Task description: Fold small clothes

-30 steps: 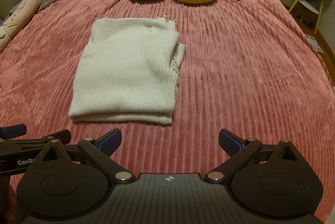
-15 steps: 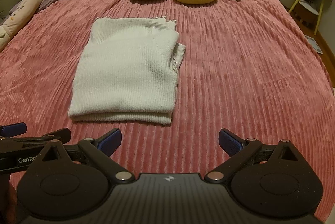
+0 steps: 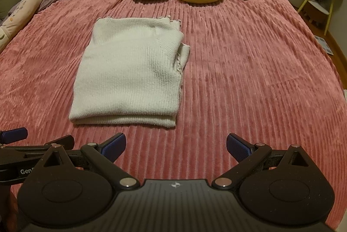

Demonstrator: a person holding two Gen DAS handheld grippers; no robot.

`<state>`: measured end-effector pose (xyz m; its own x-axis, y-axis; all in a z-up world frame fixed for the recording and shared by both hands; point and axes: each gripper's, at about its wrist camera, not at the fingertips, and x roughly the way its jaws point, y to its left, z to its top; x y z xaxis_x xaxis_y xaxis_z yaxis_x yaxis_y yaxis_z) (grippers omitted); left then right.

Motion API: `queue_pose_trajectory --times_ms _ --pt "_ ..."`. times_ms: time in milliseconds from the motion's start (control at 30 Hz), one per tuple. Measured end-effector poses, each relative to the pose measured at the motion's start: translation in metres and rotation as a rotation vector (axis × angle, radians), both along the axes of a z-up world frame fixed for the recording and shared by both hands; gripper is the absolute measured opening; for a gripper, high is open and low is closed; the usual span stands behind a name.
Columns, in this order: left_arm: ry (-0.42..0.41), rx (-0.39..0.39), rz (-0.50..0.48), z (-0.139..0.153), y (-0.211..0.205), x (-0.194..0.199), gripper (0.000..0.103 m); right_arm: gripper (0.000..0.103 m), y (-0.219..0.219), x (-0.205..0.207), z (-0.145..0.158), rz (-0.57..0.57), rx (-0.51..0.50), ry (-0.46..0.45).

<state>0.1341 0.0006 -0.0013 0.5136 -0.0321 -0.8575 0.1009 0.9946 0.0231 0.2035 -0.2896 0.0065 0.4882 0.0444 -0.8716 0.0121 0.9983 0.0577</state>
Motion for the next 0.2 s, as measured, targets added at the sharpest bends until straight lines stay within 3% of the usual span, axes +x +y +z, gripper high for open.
queue_pose_trajectory --times_ms 200 --pt "-0.002 0.008 -0.015 -0.0002 -0.0033 -0.0017 0.103 0.099 -0.0007 -0.0003 0.0000 0.000 0.000 -0.002"
